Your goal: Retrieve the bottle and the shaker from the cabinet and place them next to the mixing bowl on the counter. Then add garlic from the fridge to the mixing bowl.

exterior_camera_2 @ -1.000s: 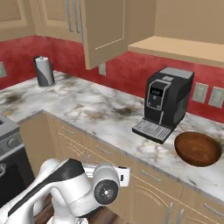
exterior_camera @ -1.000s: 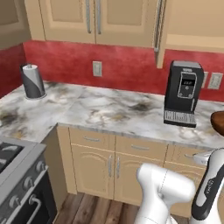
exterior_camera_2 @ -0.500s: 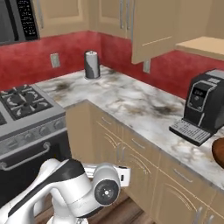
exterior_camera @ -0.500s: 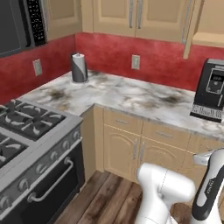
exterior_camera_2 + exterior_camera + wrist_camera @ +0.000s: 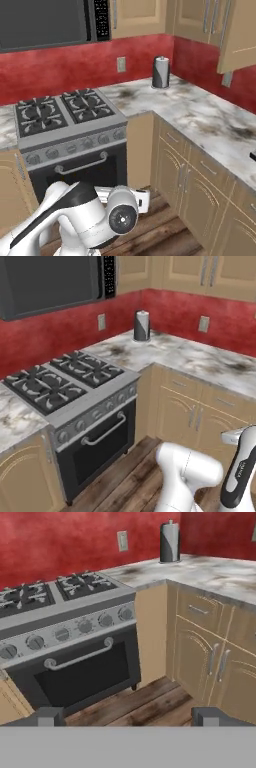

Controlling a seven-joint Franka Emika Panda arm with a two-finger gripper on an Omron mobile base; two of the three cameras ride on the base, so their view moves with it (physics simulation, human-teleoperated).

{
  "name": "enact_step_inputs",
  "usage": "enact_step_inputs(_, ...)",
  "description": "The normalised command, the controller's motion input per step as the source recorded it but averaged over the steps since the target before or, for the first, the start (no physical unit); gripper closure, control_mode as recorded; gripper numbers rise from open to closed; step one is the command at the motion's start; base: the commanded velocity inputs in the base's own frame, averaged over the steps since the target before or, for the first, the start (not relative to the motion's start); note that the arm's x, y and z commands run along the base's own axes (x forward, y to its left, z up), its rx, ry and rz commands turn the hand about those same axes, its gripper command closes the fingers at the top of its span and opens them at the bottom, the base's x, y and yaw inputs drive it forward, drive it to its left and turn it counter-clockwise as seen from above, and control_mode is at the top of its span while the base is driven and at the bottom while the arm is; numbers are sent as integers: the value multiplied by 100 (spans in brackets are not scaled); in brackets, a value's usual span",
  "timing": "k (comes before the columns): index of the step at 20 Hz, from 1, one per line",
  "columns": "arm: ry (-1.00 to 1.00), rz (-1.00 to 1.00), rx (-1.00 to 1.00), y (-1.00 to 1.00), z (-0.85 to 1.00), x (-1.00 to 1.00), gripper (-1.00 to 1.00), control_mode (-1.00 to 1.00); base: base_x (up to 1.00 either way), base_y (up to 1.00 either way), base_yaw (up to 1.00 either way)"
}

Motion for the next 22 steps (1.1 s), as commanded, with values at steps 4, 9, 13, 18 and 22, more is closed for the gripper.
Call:
enact_step_inputs(4, 0, 0, 0, 0, 0, 0, -100, 100, -28, 57, 40)
enact_step_inputs(9, 0, 0, 0, 0, 0, 0, -100, 100, -22, 76, 37)
enact_step_inputs(13, 0, 0, 0, 0, 0, 0, -100, 100, -25, 83, 33)
enact_step_inputs(18, 0, 0, 0, 0, 0, 0, -100, 100, -53, 35, 28)
enact_step_inputs(22, 0, 0, 0, 0, 0, 0, -100, 100, -65, -17, 18)
